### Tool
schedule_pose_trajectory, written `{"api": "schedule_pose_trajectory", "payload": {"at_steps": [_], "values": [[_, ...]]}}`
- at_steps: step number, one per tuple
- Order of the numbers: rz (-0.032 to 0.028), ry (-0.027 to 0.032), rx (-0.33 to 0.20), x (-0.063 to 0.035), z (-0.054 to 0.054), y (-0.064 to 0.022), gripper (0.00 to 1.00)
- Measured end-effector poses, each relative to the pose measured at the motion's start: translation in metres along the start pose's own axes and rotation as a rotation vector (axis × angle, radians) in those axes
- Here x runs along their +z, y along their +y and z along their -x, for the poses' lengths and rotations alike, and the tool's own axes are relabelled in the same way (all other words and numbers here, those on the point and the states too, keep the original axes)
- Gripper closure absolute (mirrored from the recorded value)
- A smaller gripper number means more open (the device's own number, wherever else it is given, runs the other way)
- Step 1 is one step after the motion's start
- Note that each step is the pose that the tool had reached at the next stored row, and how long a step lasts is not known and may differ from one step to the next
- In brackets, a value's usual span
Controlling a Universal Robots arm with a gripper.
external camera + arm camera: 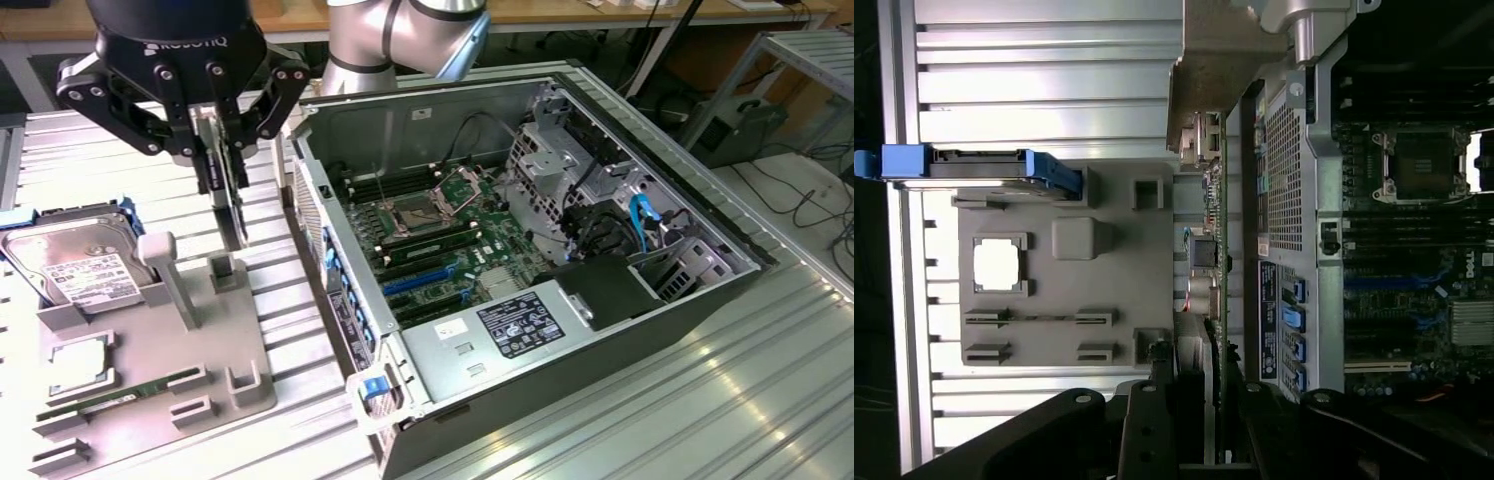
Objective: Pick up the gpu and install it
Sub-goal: 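Pick up the gpu and move the gpu toward the slot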
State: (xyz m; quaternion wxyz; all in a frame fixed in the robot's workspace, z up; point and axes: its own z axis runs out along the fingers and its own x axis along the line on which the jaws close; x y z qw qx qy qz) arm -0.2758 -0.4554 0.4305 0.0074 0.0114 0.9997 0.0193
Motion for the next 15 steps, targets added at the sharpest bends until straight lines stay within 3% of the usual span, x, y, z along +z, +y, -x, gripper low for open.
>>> {"api": "schedule_pose_trajectory", "payload": {"at_steps": [15], "values": [[-0.0002,0.0001,0.000,0.0007,0.015,0.0003,0.72]]}}
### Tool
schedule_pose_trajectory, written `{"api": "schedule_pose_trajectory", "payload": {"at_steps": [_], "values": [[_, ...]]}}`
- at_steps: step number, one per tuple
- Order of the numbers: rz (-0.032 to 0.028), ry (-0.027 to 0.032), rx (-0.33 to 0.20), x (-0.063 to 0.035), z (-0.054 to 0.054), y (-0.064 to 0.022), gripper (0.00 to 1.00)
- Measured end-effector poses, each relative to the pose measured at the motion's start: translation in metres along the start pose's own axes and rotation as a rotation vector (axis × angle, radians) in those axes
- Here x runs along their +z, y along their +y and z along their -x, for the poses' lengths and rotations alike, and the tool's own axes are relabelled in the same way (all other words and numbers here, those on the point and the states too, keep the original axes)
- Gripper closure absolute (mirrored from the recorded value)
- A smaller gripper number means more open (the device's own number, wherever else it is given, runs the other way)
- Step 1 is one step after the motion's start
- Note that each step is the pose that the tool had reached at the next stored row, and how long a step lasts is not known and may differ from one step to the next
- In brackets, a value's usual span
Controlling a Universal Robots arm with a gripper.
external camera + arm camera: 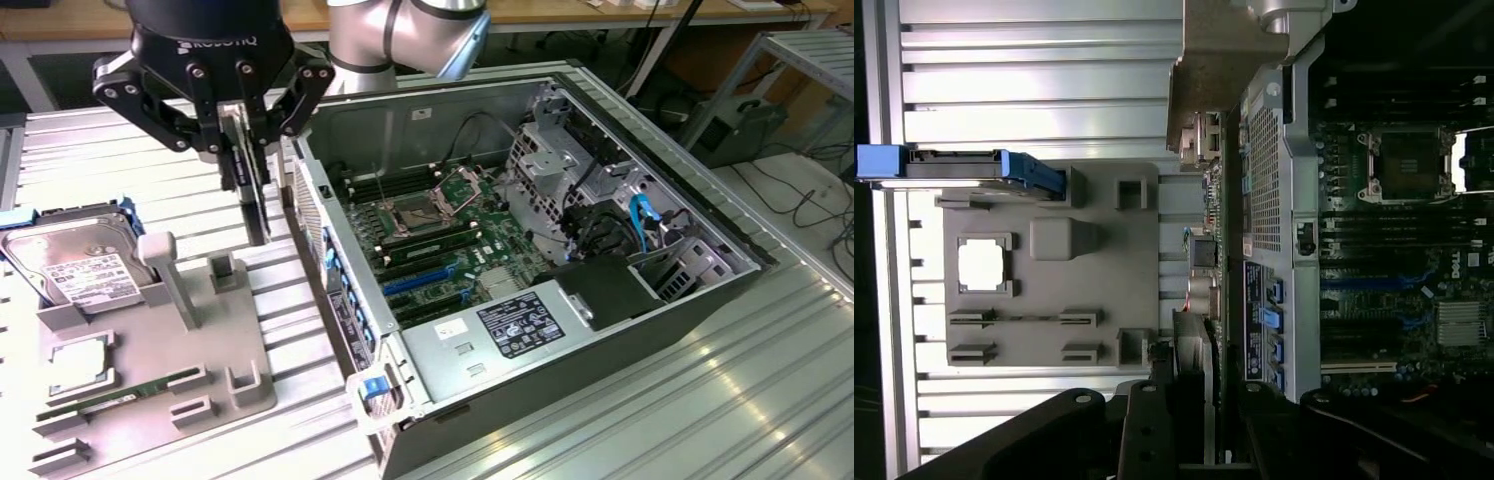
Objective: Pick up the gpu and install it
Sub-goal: 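Pick up the gpu and move the gpu toward the slot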
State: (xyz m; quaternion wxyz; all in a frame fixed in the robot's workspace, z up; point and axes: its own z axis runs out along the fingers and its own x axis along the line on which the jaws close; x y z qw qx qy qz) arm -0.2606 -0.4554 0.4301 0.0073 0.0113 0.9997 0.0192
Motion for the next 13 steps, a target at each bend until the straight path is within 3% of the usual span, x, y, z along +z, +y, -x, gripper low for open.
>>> {"api": "schedule_pose_trajectory", "payload": {"at_steps": [2,5,8,10,13], "values": [[-0.0001,0.0000,0.000,0.0001,0.002,0.0001,0.72],[0.0000,0.0000,0.000,0.0013,0.019,0.0004,0.72],[-0.0001,0.0000,0.000,0.0032,0.048,0.0010,0.72],[-0.0001,0.0001,0.000,0.0045,0.072,0.0015,0.72],[0.0003,0.0009,-0.022,0.0057,0.089,0.0018,0.72]]}}
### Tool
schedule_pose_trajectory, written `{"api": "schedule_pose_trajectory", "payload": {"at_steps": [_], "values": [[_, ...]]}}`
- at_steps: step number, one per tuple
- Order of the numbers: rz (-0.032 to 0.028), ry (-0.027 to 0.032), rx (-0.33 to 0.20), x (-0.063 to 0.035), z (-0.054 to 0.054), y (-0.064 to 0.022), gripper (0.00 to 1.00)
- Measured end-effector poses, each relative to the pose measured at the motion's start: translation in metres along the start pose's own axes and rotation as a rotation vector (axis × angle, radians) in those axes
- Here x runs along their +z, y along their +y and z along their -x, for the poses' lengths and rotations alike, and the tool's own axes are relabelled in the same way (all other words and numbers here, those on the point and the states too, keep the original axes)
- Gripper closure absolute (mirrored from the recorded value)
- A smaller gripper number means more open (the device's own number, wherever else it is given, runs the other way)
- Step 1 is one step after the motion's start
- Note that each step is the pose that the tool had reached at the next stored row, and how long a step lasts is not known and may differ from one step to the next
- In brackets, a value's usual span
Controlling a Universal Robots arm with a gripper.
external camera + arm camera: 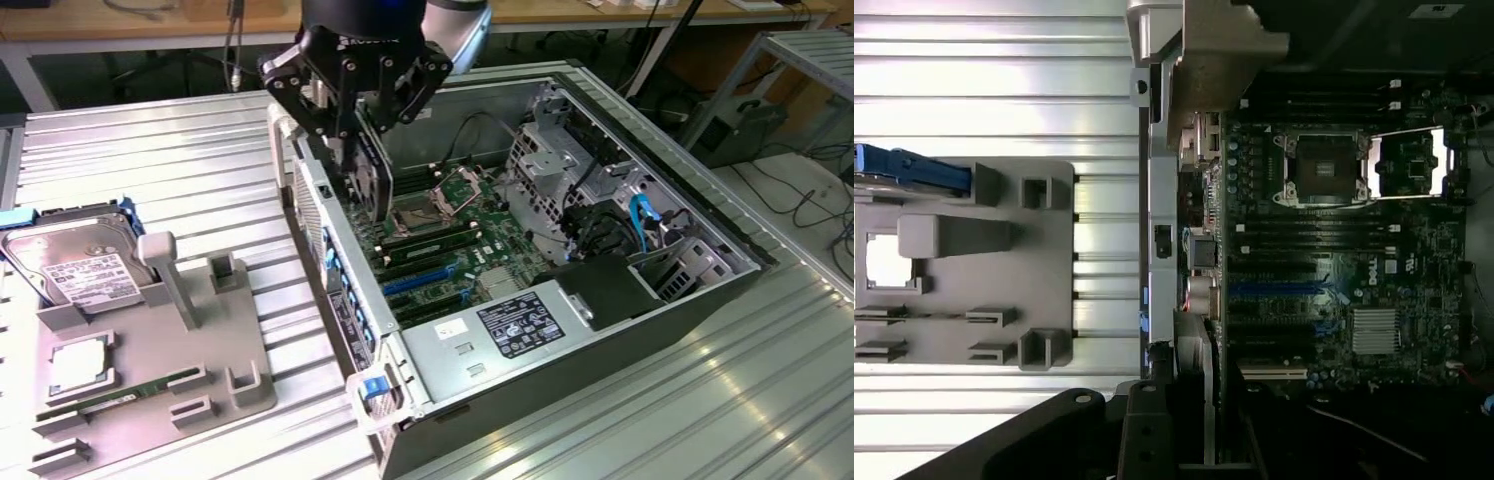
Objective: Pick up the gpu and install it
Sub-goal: 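Pick up the gpu and move the gpu toward the slot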
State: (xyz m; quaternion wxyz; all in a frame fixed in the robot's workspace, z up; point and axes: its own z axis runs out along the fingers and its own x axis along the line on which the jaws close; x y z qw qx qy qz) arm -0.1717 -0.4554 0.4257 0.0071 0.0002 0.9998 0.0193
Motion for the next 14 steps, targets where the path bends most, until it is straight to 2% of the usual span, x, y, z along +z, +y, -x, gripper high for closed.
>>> {"api": "schedule_pose_trajectory", "payload": {"at_steps": [1,4,5,8,14], "values": [[0.0000,0.0000,-0.001,0.0003,0.005,0.0000,0.72],[0.0001,0.0004,-0.011,0.0033,0.047,-0.0001,0.72],[0.0002,0.0006,-0.014,0.0043,0.054,-0.0002,0.72],[0.0001,0.0006,-0.014,0.0054,0.068,-0.0002,0.72],[0.0002,0.0005,-0.014,0.0068,0.084,-0.0002,0.72]]}}
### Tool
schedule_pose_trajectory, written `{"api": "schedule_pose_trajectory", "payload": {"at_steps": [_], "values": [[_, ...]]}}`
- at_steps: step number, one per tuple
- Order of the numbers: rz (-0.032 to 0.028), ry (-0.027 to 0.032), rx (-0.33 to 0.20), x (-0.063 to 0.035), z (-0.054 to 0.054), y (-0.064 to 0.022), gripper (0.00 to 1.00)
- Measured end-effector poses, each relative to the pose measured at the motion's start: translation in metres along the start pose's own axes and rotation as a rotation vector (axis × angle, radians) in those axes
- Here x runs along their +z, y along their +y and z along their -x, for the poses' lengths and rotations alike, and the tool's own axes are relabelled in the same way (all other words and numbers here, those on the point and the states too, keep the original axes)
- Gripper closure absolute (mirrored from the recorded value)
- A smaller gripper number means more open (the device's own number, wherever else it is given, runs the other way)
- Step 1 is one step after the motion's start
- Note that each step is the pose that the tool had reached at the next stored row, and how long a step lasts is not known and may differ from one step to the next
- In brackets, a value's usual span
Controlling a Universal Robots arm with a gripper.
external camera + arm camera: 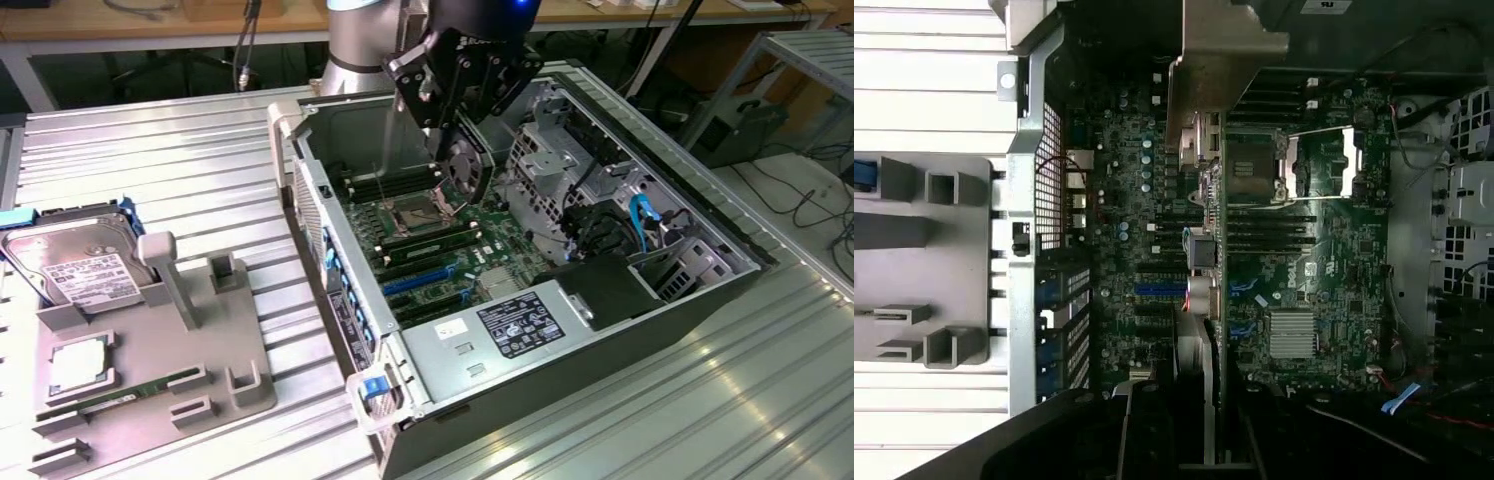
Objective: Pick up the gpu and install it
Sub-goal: 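Pick up the gpu and move the gpu toward the slot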
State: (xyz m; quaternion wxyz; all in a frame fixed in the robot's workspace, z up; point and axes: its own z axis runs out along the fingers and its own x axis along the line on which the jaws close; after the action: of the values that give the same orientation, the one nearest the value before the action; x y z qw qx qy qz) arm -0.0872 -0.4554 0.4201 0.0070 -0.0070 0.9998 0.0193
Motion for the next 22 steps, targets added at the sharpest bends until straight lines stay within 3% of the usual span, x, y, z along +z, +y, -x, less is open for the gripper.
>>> {"api": "schedule_pose_trajectory", "payload": {"at_steps": [16,22], "values": [[0.0000,0.0000,0.000,0.0043,0.049,-0.0008,0.72],[-0.0001,0.0001,0.000,0.0047,0.053,-0.0009,0.72]]}}
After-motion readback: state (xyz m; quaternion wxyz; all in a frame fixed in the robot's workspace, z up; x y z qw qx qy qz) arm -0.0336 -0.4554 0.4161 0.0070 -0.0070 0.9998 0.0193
